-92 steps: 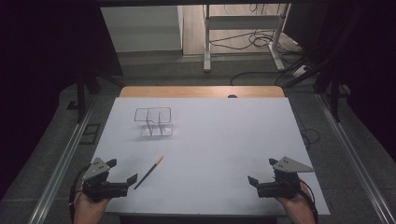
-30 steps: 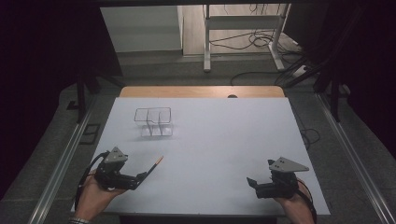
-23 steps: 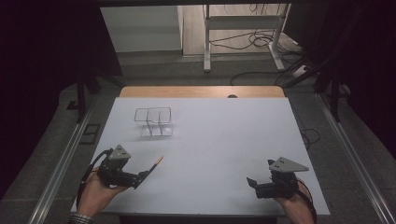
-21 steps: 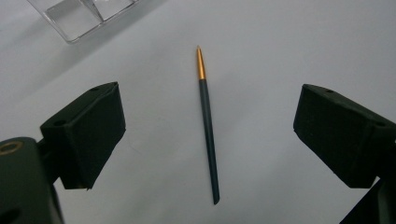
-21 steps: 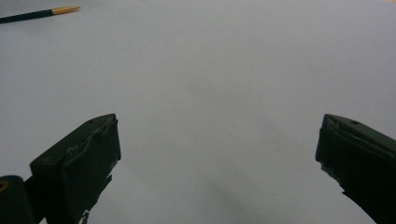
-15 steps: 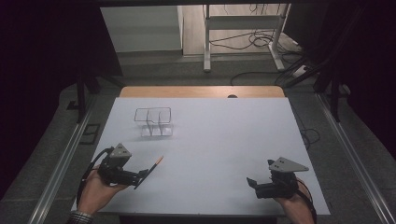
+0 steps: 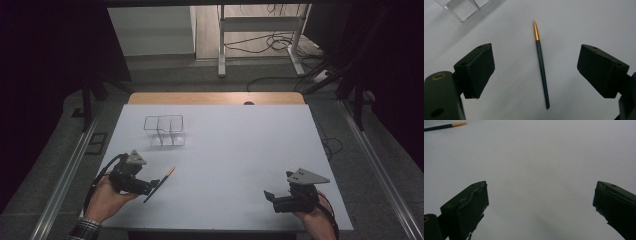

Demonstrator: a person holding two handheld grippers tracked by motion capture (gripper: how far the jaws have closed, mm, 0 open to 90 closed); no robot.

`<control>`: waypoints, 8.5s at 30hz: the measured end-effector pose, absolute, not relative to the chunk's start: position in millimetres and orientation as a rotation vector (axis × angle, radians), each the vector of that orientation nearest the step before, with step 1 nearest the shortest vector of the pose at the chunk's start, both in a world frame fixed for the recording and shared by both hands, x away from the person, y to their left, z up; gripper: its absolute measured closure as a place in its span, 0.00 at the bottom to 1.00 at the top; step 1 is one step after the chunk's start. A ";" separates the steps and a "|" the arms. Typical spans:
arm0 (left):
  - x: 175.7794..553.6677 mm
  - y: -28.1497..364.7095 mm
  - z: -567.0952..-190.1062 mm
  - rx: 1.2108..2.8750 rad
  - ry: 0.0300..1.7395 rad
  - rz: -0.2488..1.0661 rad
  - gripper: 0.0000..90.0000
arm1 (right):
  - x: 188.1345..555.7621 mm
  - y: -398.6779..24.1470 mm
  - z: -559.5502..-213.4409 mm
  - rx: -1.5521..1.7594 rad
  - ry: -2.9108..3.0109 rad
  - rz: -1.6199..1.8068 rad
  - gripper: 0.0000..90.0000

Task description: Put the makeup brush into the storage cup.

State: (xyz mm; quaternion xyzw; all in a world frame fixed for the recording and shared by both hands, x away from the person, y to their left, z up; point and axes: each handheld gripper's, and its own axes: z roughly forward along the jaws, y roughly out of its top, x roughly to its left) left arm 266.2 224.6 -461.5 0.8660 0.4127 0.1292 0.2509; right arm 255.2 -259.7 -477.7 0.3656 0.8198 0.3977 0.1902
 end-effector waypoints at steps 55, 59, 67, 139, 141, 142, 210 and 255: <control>316.8 191.7 -478.9 2.567 1.169 0.140 0.68 | 255.0 -257.4 -479.3 1.018 2.329 1.099 0.01; 319.5 191.5 -482.7 2.569 1.182 0.115 0.70 | 255.1 -257.3 -479.4 1.016 2.330 1.097 0.01; 325.7 189.9 -490.0 2.566 1.198 0.082 0.74 | 255.0 -256.9 -479.7 1.014 2.335 1.094 0.01; 331.2 192.3 -480.3 2.461 1.200 0.013 0.93 | 255.2 -257.0 -480.0 1.013 2.342 1.088 0.01; 330.1 193.7 -476.8 2.454 1.192 0.022 0.93 | 255.2 -257.0 -480.0 1.012 2.343 1.088 0.01; 329.4 194.5 -475.0 2.444 1.191 0.025 0.93 | 255.2 -256.9 -480.1 1.011 2.344 1.086 0.01; 299.8 245.9 -416.7 1.908 1.064 0.441 0.93 | 255.3 -257.5 -479.9 1.010 2.341 1.093 0.02; 333.9 270.4 -406.4 1.645 1.126 0.621 0.93 | 255.1 -258.0 -479.3 1.005 2.336 1.097 0.02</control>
